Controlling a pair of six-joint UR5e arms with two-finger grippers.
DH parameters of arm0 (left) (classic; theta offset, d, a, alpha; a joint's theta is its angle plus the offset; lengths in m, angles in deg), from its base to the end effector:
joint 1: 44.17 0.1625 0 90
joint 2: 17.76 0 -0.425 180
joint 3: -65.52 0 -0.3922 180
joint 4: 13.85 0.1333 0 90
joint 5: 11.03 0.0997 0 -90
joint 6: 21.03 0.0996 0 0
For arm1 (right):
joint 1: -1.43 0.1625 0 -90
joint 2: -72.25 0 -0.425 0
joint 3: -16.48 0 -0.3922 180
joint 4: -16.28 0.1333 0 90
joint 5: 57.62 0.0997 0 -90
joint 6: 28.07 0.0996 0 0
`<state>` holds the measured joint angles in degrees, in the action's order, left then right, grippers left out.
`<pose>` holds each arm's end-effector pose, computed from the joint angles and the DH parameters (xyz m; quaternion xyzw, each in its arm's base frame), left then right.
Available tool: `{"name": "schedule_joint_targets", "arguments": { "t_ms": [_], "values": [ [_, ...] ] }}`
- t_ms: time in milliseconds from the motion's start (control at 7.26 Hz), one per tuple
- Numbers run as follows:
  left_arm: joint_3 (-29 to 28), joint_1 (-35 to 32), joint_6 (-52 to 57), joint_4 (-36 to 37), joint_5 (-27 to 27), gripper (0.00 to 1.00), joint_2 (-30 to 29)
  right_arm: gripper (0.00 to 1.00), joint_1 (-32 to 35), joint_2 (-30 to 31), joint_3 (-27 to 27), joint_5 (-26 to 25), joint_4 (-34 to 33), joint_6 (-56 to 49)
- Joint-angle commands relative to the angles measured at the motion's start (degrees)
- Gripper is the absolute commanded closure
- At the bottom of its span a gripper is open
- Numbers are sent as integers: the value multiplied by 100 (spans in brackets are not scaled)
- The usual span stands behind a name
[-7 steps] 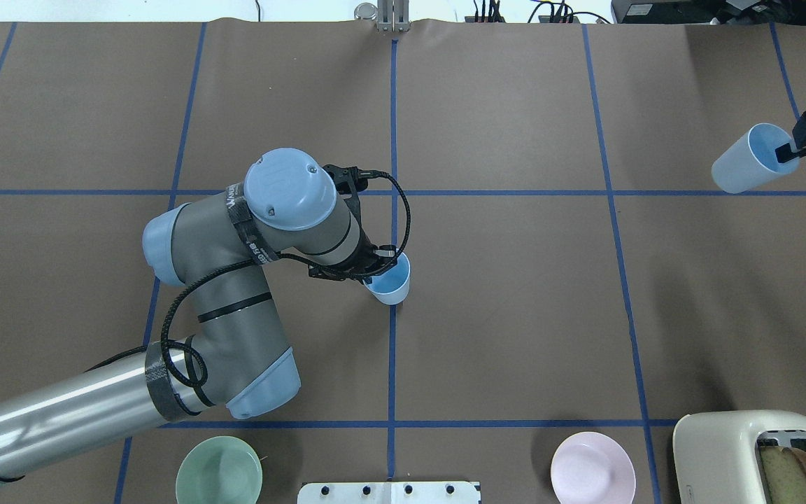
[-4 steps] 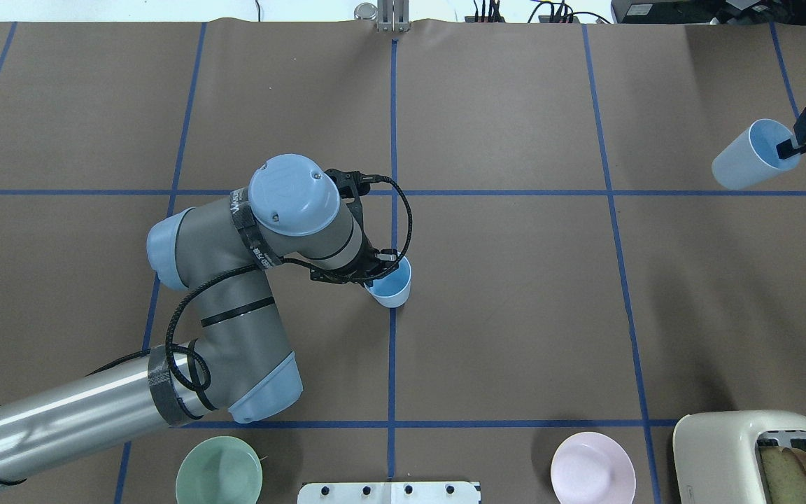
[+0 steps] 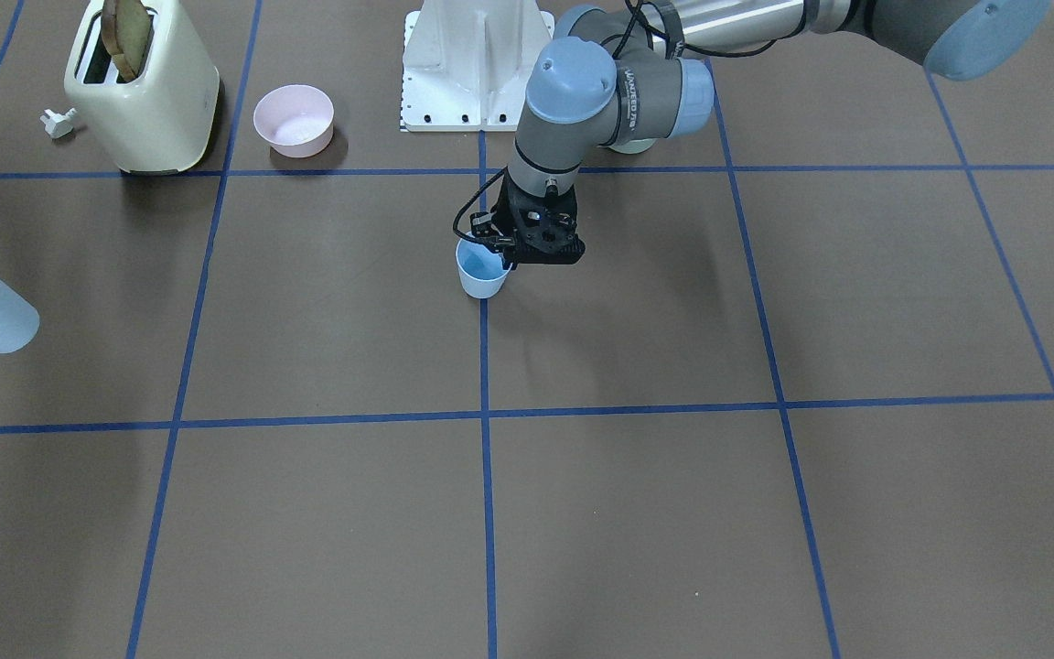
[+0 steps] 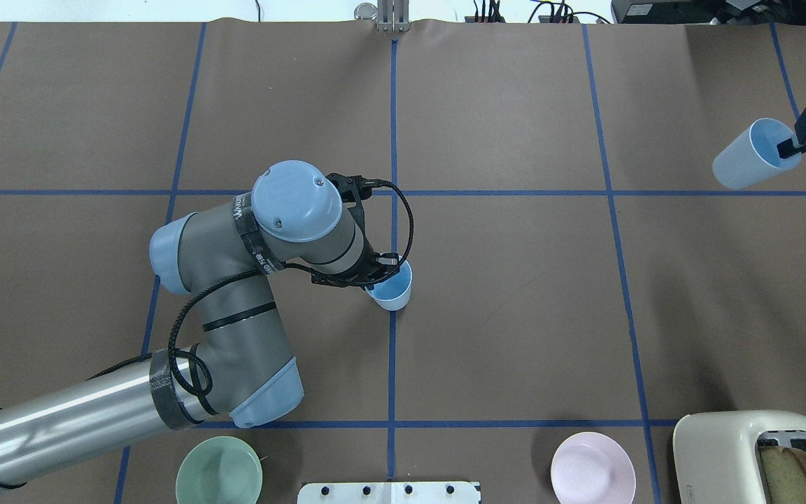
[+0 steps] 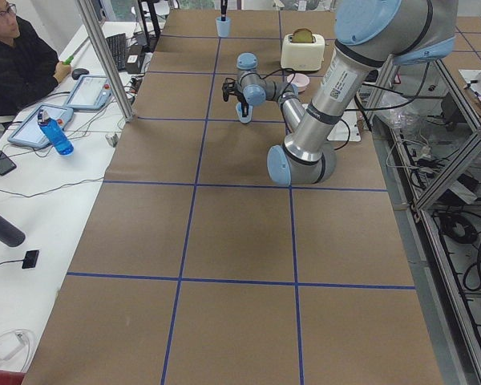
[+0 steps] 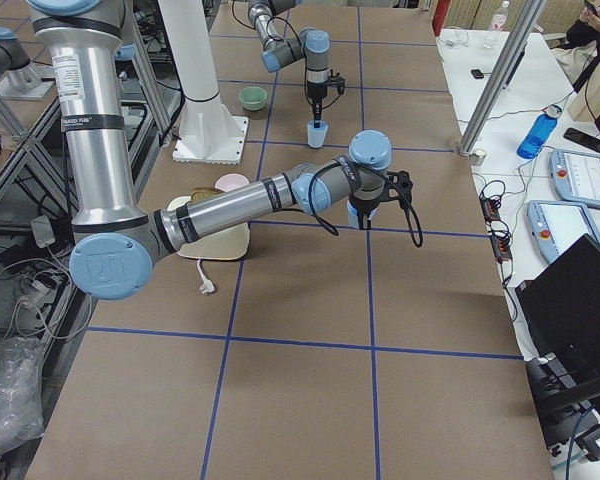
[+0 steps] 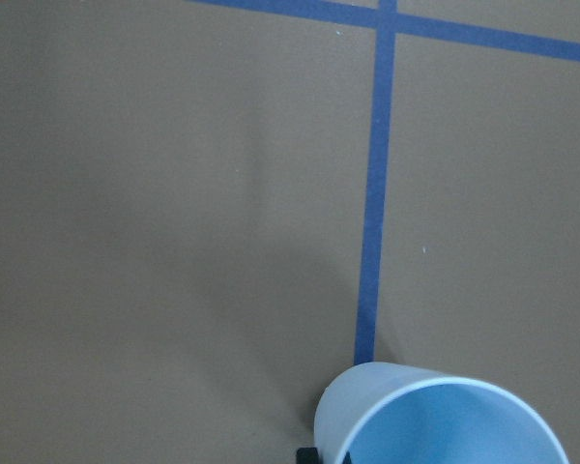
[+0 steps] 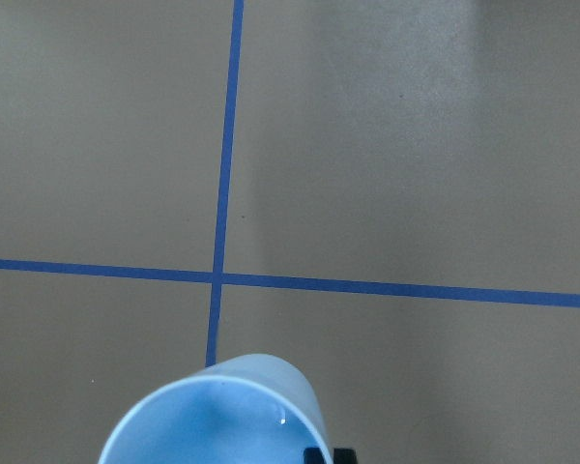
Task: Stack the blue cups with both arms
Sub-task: 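Lower the cup at center with left gripper while right gripper grasps other cup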
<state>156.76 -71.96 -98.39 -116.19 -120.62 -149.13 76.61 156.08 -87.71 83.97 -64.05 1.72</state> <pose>0.5759 -0.4164 0.1882 0.0155 0.4788 -0.0374 0.8770 -0.0823 -0.5271 0.4523 0.0563 -0.4774 0.0015 0.8769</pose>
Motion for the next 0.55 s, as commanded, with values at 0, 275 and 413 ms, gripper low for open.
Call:
{"name": "schedule_joint_targets", "arguments": {
  "t_ms": [0, 275, 413],
  "values": [
    [-62, 1, -7, -233, 8, 3, 15, 100, -4, -6, -5, 0, 0, 0],
    [113, -7, 28, -225, -1, 2, 33, 100, 5, -137, -5, 9, -157, 0],
    [427, -68, 54, -172, -18, 2, 59, 100, 49, -486, -109, 0, -732, 0]
  ]
}}
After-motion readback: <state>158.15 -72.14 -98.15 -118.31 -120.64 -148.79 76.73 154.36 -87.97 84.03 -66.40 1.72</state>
